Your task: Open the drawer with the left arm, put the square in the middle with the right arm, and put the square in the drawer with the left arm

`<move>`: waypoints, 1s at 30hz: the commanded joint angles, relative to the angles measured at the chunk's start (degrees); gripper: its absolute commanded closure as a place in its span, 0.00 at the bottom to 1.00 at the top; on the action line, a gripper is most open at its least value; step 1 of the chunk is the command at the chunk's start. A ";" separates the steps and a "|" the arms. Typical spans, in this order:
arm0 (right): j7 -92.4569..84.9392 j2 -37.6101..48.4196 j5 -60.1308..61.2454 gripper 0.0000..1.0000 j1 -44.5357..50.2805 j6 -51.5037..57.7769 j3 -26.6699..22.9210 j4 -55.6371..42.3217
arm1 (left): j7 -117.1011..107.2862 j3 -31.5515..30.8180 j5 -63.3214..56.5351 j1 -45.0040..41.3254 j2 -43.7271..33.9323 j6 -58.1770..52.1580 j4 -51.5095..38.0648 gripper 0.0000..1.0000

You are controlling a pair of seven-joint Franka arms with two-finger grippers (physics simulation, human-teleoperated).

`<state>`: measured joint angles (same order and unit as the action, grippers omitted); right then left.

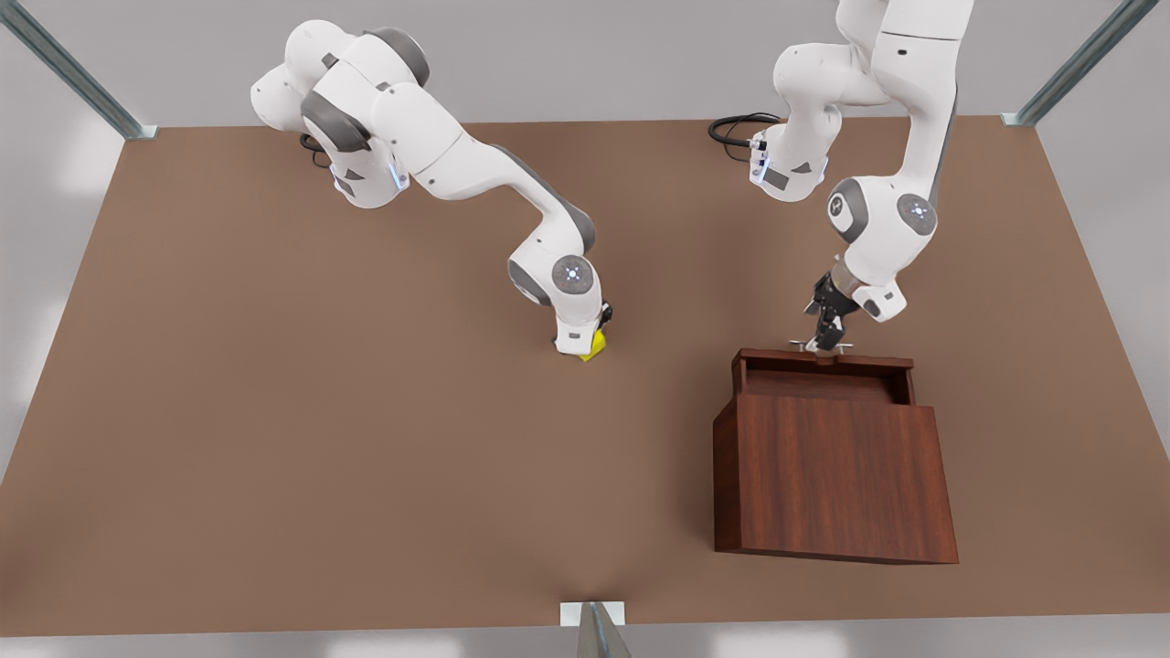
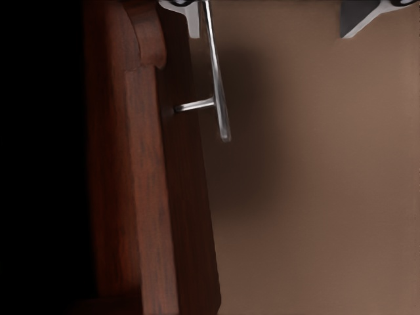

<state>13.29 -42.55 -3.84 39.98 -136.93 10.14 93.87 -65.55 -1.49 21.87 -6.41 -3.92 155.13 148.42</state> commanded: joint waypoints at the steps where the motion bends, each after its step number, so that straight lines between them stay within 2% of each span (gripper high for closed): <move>1: -0.28 0.10 -0.03 0.00 0.01 0.00 -0.30 0.08 | -0.01 0.00 0.02 0.17 -0.12 0.00 0.37 0.00; 4: -0.20 1.24 0.06 0.00 0.18 0.18 -1.09 0.34 | 0.25 0.08 0.02 0.17 -1.26 -0.88 1.08 0.00; 7: -0.28 9.23 0.06 0.00 -0.34 4.57 -2.14 4.65 | 0.87 0.26 -0.33 0.17 -5.04 -5.97 1.52 0.00; 9: -2.22 17.40 0.06 0.00 -5.34 8.86 -3.55 7.29 | 0.78 0.61 -0.69 0.26 -9.43 -10.89 1.43 0.00; 11: -2.57 27.77 -0.03 0.00 -18.16 18.70 -5.57 7.11 | 0.42 0.87 -6.31 0.17 -11.72 -15.03 -1.72 0.00; 12: -2.92 30.77 -0.03 0.00 -24.33 24.34 -5.66 6.58 | 1.65 0.79 -10.00 0.17 -9.70 -17.48 -6.73 0.00; 13: -3.44 33.58 -0.30 0.00 -31.35 25.31 -5.75 6.32 | 4.63 1.22 -12.20 -1.75 -5.76 -23.27 -14.09 0.00; 14: -6.07 34.38 -0.30 0.00 -33.30 29.15 -6.27 3.70 | 8.49 1.23 -12.55 -1.94 -2.85 -26.97 -19.46 0.00; 15: -9.58 34.29 -0.82 0.00 -36.90 36.46 -9.35 -2.29 | 16.85 1.14 -13.96 -2.11 1.72 -33.13 -28.09 0.00; 16: -14.60 36.31 -0.65 0.00 -40.68 38.32 -9.18 -2.20 | 23.97 0.35 -14.57 -2.37 6.38 -39.19 -36.96 0.00; 18: -20.15 36.14 -0.91 0.00 -41.30 38.41 -10.23 -2.64 | 28.46 -0.71 -16.59 -6.15 14.64 -45.26 -49.97 0.00; 21: -20.15 35.09 -0.65 0.00 -42.09 37.53 -10.23 -2.47 | 32.33 -2.03 -18.17 -13.71 25.01 -51.50 -63.51 0.00; 24: -19.79 33.59 0.06 0.00 -42.36 36.21 -10.23 -3.00 | 36.02 -2.38 -21.43 -22.24 29.32 -53.44 -67.65 0.00; 26: -19.44 32.62 0.23 0.00 -42.18 34.10 -10.23 -3.17 | 36.29 -6.42 -21.52 -25.22 31.43 -53.35 -67.82 0.00; 30: -19.79 32.54 0.23 0.00 -42.45 33.75 -10.23 -3.26 | 41.11 -7.74 -21.61 -28.74 36.53 -52.21 -68.79 0.00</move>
<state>-6.50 -10.02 -3.60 -2.47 -103.18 -0.09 90.54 -23.45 -9.85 0.71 -35.86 33.77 103.91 79.42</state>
